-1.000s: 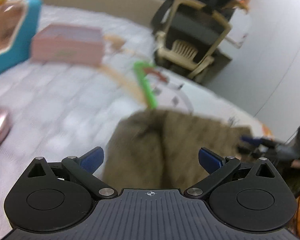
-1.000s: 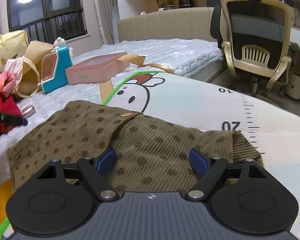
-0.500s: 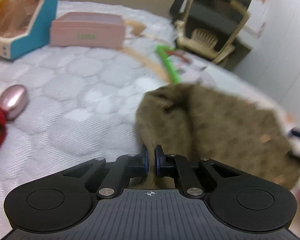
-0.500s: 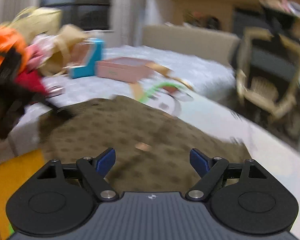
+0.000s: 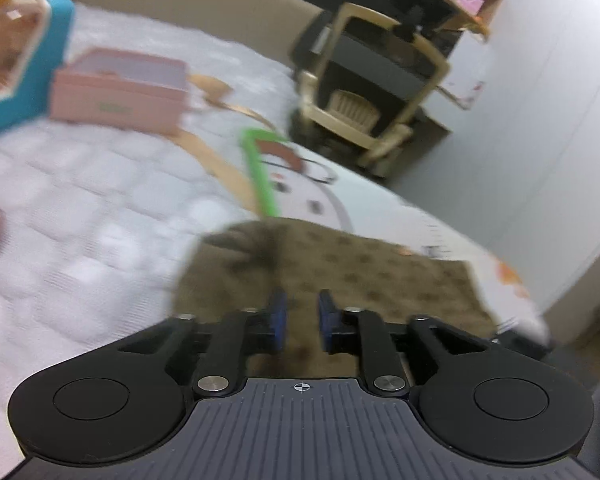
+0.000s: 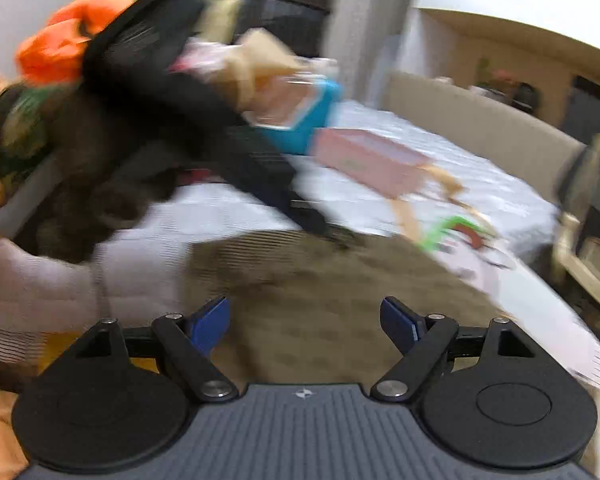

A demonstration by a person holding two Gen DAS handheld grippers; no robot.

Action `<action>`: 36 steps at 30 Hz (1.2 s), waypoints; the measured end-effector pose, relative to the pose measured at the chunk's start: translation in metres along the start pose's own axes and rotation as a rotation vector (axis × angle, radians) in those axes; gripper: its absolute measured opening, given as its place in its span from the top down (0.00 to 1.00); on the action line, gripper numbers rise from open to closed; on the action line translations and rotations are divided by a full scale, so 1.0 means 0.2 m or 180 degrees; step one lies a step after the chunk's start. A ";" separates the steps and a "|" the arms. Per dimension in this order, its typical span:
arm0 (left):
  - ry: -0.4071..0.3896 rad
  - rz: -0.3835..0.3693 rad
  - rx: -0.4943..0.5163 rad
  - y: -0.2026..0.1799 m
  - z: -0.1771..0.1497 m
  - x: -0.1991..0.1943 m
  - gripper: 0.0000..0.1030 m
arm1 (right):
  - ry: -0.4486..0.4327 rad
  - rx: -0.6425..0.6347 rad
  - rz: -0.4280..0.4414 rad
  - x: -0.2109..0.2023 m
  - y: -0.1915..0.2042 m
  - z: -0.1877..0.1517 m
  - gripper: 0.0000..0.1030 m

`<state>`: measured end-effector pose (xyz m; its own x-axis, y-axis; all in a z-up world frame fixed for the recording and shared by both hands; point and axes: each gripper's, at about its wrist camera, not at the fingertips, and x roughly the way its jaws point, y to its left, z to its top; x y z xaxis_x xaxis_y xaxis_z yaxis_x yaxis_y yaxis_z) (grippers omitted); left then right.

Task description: Fold clothes

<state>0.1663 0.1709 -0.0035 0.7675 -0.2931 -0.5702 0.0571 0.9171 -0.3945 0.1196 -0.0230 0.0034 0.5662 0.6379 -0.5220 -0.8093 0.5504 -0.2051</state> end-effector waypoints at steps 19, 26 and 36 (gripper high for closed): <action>0.0558 -0.0650 -0.0724 0.13 0.08 0.49 0.09 | -0.0348 0.3362 -0.0055 -0.04 -1.28 -0.44 0.20; 0.0431 -0.0838 -0.0963 0.19 0.10 0.51 0.06 | -0.0482 0.2694 -0.0420 -0.13 -1.09 -0.40 0.20; -0.0782 -0.0652 -0.1163 0.30 0.40 0.21 0.05 | 0.0218 0.1681 -0.0570 -0.05 -0.76 -0.51 0.20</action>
<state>0.2534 0.2340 0.0059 0.8945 -0.3447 -0.2847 0.0285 0.6795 -0.7332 0.2210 -0.1676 -0.0457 0.6618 0.4829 -0.5734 -0.5031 0.8531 0.1378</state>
